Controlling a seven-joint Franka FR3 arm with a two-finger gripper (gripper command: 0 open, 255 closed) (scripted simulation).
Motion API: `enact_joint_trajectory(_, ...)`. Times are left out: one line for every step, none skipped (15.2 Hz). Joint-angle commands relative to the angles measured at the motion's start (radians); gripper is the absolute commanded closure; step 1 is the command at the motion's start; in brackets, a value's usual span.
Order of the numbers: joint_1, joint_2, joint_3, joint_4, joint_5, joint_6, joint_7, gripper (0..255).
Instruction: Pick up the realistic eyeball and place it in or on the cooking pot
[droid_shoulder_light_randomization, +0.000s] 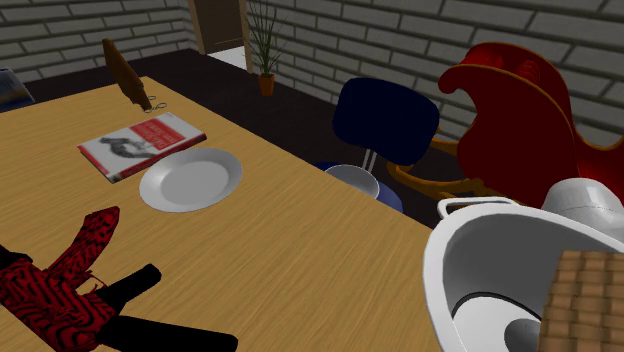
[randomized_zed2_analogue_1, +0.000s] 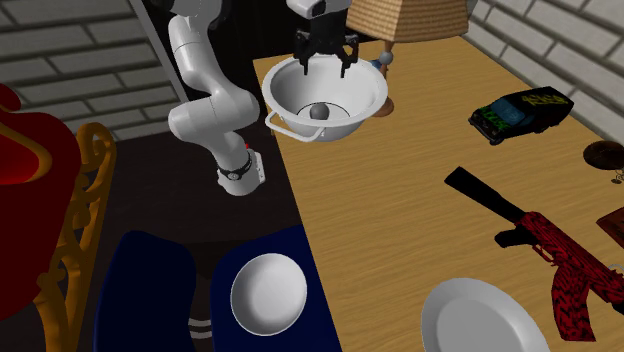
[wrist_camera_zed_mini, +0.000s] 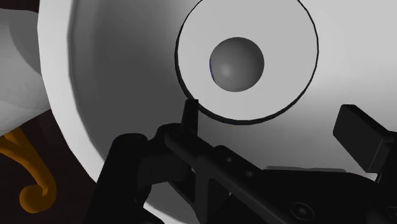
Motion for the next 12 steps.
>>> enact_joint_trajectory(0.000,0.008,0.013,0.003,0.003,-0.001,0.002,0)
enact_joint_trajectory(-0.007,0.029,0.004,0.045,-0.008,-0.023,0.007,0)
enact_joint_trajectory(-0.014,0.050,-0.004,0.087,-0.018,-0.045,0.013,0)
enact_joint_trajectory(-0.022,0.072,-0.011,0.131,-0.027,-0.067,0.019,0)
enact_joint_trajectory(-0.028,0.090,-0.016,0.167,-0.034,-0.085,0.023,0)
enact_joint_trajectory(-0.029,0.089,-0.016,0.167,-0.034,-0.085,0.023,0)
enact_joint_trajectory(-0.029,0.089,-0.016,0.167,-0.034,-0.086,0.023,0)
enact_joint_trajectory(-0.029,0.089,-0.015,0.167,-0.033,-0.086,0.023,0)
enact_joint_trajectory(-0.030,0.089,-0.015,0.167,-0.033,-0.086,0.022,0)
enact_joint_trajectory(-0.030,0.089,-0.015,0.167,-0.033,-0.086,0.022,0)
enact_joint_trajectory(-0.031,0.088,-0.015,0.167,-0.033,-0.086,0.022,0)
enact_joint_trajectory(-0.031,0.088,-0.015,0.167,-0.033,-0.086,0.022,0)
